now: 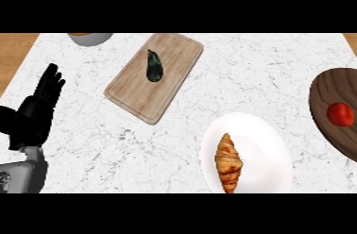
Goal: Pick the tomato from the plate and place it in the bowl
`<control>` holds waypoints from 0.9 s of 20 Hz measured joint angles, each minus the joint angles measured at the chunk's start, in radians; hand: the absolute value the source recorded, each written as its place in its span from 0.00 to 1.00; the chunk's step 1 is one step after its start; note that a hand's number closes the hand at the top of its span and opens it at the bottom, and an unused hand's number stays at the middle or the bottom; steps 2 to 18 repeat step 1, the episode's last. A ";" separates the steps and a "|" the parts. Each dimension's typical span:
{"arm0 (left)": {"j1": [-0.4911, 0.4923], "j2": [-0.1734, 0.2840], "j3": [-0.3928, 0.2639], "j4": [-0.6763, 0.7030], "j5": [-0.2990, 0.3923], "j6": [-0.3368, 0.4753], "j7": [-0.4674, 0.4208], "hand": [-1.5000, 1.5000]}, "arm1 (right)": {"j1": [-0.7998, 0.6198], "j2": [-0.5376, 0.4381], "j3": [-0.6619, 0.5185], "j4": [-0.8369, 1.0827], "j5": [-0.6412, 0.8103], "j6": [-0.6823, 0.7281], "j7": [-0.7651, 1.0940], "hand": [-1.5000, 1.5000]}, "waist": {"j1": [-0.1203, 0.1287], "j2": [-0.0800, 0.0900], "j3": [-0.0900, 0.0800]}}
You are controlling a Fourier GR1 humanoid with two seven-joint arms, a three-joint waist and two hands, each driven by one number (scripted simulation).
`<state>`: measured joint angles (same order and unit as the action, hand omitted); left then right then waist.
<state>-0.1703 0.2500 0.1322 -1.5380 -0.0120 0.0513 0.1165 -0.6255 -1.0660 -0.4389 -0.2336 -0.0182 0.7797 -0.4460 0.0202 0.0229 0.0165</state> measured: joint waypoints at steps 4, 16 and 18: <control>0.000 -0.003 -0.002 0.000 -0.001 0.002 0.002 0.50 | 0.000 -0.001 -0.008 -0.003 -0.013 0.010 0.011 0.00 | -0.001 -0.001 0.000; 0.000 -0.003 -0.002 0.000 -0.001 0.002 0.002 0.50 | 0.000 -0.001 -0.008 -0.003 -0.013 0.010 0.011 0.00 | -0.001 -0.001 0.000; 0.000 -0.003 -0.002 0.000 -0.001 0.002 0.002 0.50 | 0.000 -0.001 -0.008 -0.003 -0.013 0.010 0.011 0.00 | -0.001 -0.001 0.000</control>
